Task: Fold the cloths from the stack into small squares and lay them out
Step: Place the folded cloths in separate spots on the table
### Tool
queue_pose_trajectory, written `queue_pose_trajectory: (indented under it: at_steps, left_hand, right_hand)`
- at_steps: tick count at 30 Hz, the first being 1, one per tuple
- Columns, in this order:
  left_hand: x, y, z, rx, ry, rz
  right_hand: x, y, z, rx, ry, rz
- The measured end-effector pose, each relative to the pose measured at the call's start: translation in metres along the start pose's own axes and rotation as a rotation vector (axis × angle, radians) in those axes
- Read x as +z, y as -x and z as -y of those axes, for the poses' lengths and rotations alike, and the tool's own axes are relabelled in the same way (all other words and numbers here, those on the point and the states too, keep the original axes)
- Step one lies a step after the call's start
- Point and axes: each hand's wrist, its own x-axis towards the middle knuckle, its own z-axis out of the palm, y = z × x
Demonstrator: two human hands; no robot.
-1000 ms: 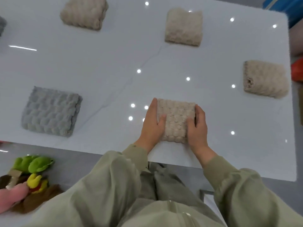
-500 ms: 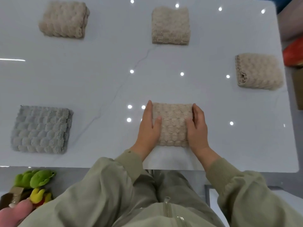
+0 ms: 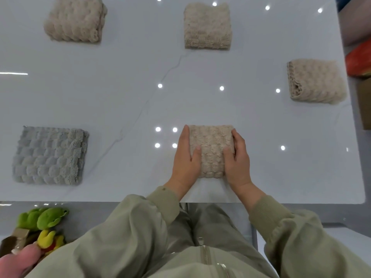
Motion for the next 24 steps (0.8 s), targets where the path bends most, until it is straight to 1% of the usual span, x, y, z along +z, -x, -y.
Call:
queue_pose_trajectory:
  at_steps: [5,9,11,14,18,21,24]
  left_hand:
    - [-0.005,0.001,0.003,0.024,0.01,-0.042]
    - [-0.015,0.004,0.008,0.049,0.024,-0.176]
    - [-0.012,0.008,0.01,0.05,0.029,-0.25]
    - [-0.002,0.016,0.011,0.045,0.029,-0.383]
    - [0.017,0.025,0.015,0.034,0.043,-0.604]
    - [0.046,0.032,0.011,-0.016,0.047,-0.87]
    - [0.087,0.038,-0.002,-0.114,0.171,-1.119]
  right_hand:
    - [-0.007,0.0,-0.003,0.013,-0.015,-0.009]
    - [-0.022,-0.008,-0.005,-0.036,0.049,0.01]
    - [-0.025,-0.015,-0.006,-0.082,0.086,0.073]
    - [-0.031,-0.033,-0.008,-0.184,0.166,0.215]
    - [-0.045,-0.071,-0.006,-0.311,0.26,0.411]
    - [-0.054,-0.102,0.004,-0.376,0.285,0.567]
    - [-0.053,-0.128,0.018,-0.418,0.279,0.736]
